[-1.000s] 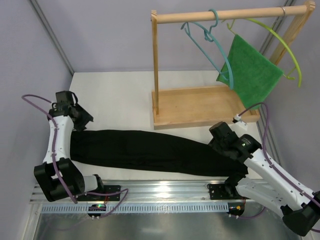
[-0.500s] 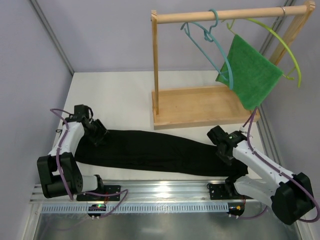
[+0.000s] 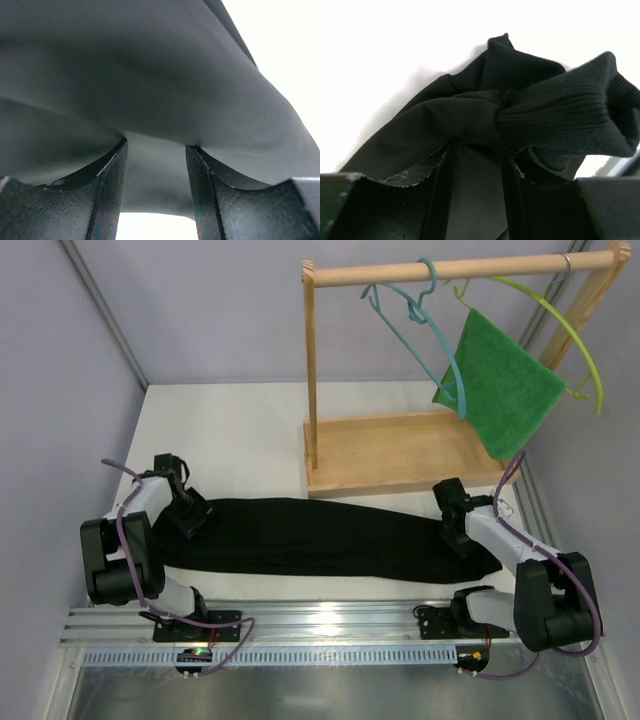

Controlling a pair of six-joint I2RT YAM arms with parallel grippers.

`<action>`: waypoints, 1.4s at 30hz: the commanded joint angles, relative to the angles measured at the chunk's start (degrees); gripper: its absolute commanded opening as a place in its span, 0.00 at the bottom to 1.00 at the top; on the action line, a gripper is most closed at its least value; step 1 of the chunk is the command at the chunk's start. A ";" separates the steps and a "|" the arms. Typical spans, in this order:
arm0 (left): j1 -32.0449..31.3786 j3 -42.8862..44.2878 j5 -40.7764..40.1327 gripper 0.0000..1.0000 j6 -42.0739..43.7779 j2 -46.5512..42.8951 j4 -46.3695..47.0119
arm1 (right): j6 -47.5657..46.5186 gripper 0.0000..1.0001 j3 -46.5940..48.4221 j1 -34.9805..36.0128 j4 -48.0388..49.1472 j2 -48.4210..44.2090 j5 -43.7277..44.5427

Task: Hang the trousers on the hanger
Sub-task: Fold the trousers

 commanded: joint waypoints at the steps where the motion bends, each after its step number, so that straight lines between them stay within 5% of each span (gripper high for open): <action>1: 0.68 1.49 -3.09 0.51 -1.58 2.52 2.22 | -9.01 0.43 0.83 -5.84 12.37 1.71 -1.64; 9: 0.59 8.95 -2.04 0.48 -3.87 6.22 -0.15 | -23.78 0.44 13.14 -10.86 16.09 10.87 -9.56; 13: -1.42 14.21 -1.86 0.51 -1.15 -2.20 -1.46 | -24.15 0.44 12.72 -11.83 10.46 2.56 -10.70; 19: -1.70 23.37 -4.92 0.53 2.63 -3.10 -6.03 | -24.06 0.44 11.04 -15.87 9.84 -6.98 -13.17; 22: 0.23 21.02 -10.72 0.52 4.48 -1.70 -5.78 | -26.42 0.44 9.46 -20.85 12.47 -3.83 -15.62; 32: 11.05 17.31 -12.41 0.50 3.96 10.77 -0.85 | -35.22 0.47 4.62 -35.56 22.59 4.18 -25.38; 42: 9.82 24.42 -10.72 0.51 2.37 8.68 -2.69 | -44.10 0.81 9.98 -38.98 18.90 -3.02 -35.30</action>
